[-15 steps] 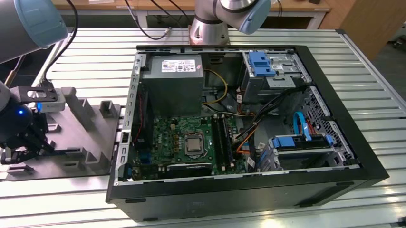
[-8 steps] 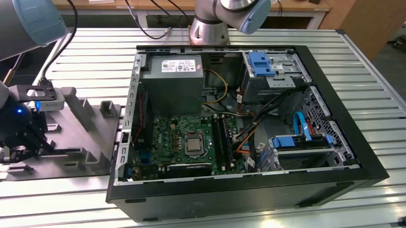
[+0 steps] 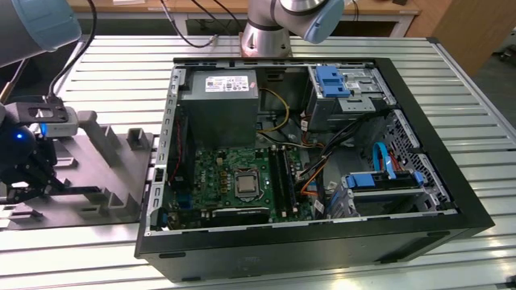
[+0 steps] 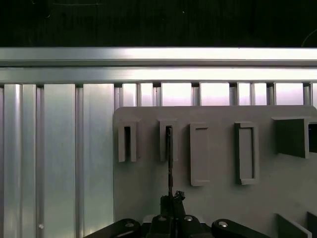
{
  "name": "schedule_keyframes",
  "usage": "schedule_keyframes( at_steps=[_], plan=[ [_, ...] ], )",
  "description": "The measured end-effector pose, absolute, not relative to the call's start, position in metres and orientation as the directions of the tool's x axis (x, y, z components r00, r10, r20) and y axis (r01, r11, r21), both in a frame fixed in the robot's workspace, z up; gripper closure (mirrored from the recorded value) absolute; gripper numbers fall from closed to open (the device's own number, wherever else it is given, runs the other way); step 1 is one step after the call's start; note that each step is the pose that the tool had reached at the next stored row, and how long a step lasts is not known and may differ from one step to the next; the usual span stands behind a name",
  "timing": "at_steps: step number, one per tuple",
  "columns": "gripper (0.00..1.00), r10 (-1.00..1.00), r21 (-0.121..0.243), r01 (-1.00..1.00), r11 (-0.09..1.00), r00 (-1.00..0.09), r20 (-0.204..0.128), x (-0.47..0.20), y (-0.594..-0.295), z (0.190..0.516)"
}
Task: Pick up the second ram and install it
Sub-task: 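Pick up the second ram and move it above second insertion slot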
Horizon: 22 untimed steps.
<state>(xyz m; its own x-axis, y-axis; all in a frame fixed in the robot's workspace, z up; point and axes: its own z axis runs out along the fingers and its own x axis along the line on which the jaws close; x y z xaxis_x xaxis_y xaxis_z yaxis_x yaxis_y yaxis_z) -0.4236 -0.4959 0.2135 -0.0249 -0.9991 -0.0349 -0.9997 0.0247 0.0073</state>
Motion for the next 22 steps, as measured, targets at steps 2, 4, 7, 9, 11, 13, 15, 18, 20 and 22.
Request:
schedule_keyframes(
  at_steps=[2, 4, 7, 9, 11, 13, 15, 18, 20, 22],
  plan=[
    [0.89, -0.999, 0.007, -1.0, 0.024, -0.024, -0.035, -0.424, -0.496, 0.218],
    [0.89, -0.999, 0.007, -1.0, 0.024, -0.024, -0.035, -0.424, -0.496, 0.223],
    [0.89, -0.999, 0.007, -1.0, 0.024, -0.024, -0.035, -0.424, -0.496, 0.232],
    [0.89, -0.999, 0.007, -1.0, 0.023, -0.024, -0.035, -0.424, -0.496, 0.238],
    [0.89, -0.999, 0.007, -1.0, 0.023, -0.023, -0.035, -0.424, -0.496, 0.244],
    [0.89, -0.999, 0.007, -1.0, 0.023, -0.023, -0.035, -0.424, -0.496, 0.249],
    [0.89, -0.999, 0.007, -1.0, 0.022, -0.023, -0.035, -0.424, -0.496, 0.255],
    [0.89, -0.999, 0.007, -1.0, 0.022, -0.022, -0.035, -0.424, -0.496, 0.264],
    [0.89, -0.999, 0.007, -1.0, 0.022, -0.022, -0.035, -0.424, -0.496, 0.27],
    [0.89, -0.999, 0.007, -1.0, 0.022, -0.022, -0.035, -0.424, -0.496, 0.274]
  ],
)
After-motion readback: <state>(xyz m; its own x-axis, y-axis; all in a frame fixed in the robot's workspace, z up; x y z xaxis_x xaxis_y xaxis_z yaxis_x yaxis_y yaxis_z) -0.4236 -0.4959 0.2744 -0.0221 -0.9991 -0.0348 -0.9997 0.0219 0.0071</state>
